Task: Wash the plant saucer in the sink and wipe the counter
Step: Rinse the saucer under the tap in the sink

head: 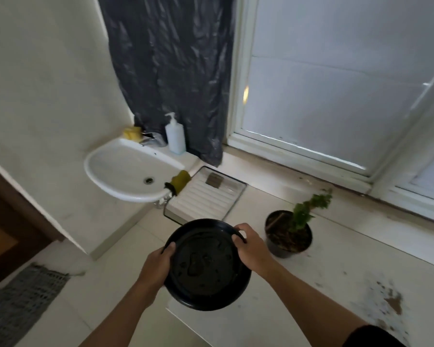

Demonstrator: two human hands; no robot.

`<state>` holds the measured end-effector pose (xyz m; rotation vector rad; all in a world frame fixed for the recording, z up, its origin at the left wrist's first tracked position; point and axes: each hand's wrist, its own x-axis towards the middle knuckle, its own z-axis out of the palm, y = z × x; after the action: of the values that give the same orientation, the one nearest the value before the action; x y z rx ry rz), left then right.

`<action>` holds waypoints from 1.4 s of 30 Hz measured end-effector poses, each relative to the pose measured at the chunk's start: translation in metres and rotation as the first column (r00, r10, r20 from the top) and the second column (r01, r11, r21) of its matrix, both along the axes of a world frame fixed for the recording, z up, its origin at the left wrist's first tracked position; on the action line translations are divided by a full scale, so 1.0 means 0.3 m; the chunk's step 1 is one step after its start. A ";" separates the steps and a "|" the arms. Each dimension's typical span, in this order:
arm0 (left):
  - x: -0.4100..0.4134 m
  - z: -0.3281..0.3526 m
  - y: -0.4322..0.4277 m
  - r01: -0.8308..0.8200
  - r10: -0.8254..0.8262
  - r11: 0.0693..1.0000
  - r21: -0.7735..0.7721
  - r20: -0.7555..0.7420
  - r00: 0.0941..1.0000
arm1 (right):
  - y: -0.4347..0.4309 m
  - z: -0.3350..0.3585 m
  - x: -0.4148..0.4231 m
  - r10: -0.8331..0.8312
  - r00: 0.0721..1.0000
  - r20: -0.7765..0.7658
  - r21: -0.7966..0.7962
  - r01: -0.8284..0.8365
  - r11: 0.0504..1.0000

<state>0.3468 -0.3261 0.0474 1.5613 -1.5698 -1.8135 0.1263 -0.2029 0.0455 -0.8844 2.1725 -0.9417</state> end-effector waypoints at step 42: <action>0.108 -0.029 -1.575 -0.102 0.139 0.971 0.217 -0.163 0.977 | -1.617 -0.016 0.093 -0.031 0.982 0.185 0.114 0.009 0.993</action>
<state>0.3792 -0.7985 0.0389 1.4965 -1.2130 -2.0383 0.1541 -0.6880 0.0408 -0.6930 2.0548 -0.8659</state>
